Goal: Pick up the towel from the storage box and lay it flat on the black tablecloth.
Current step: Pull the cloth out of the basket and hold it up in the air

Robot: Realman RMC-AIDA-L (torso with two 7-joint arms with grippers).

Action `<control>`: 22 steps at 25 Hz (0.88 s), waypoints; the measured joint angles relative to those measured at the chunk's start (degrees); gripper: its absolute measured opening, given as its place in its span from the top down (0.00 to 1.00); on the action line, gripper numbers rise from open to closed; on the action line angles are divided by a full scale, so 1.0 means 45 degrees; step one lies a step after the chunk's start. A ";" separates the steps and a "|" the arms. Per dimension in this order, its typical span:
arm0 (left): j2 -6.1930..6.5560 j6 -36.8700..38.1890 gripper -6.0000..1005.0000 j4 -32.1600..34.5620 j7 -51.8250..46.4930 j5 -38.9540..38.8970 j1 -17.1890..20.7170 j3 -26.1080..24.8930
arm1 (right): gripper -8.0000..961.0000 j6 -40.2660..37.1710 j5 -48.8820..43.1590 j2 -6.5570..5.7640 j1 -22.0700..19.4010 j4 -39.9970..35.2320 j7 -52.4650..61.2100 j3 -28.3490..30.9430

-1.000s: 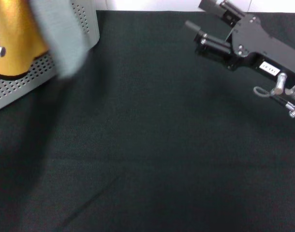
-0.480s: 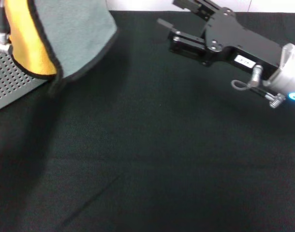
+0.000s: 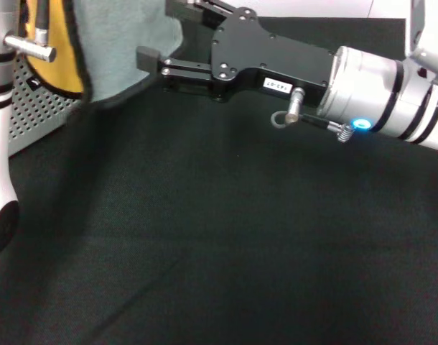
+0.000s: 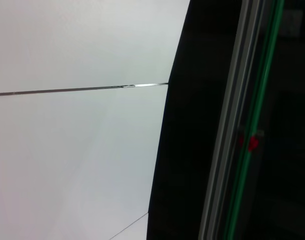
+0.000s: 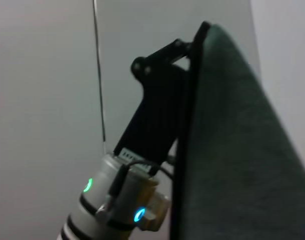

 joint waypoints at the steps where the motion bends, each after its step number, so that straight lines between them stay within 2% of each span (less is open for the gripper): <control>1: 0.0002 -0.0006 0.98 -0.0001 0.0028 -0.0012 -0.0038 0.0000 | 0.11 -0.0030 0.0002 0.0000 0.0054 -0.0010 0.0028 -0.0051; 15: -0.0014 -0.0015 0.98 0.0004 0.0063 -0.0021 -0.0320 0.0208 | 0.10 -0.1449 0.0056 -0.0002 0.0794 -0.0106 0.1482 -0.0484; 22: 0.0006 -0.0170 0.98 -0.0001 0.0064 -0.0014 -0.0346 0.0213 | 0.10 -0.1610 -0.0044 -0.0001 0.0874 -0.0368 0.1459 -0.1297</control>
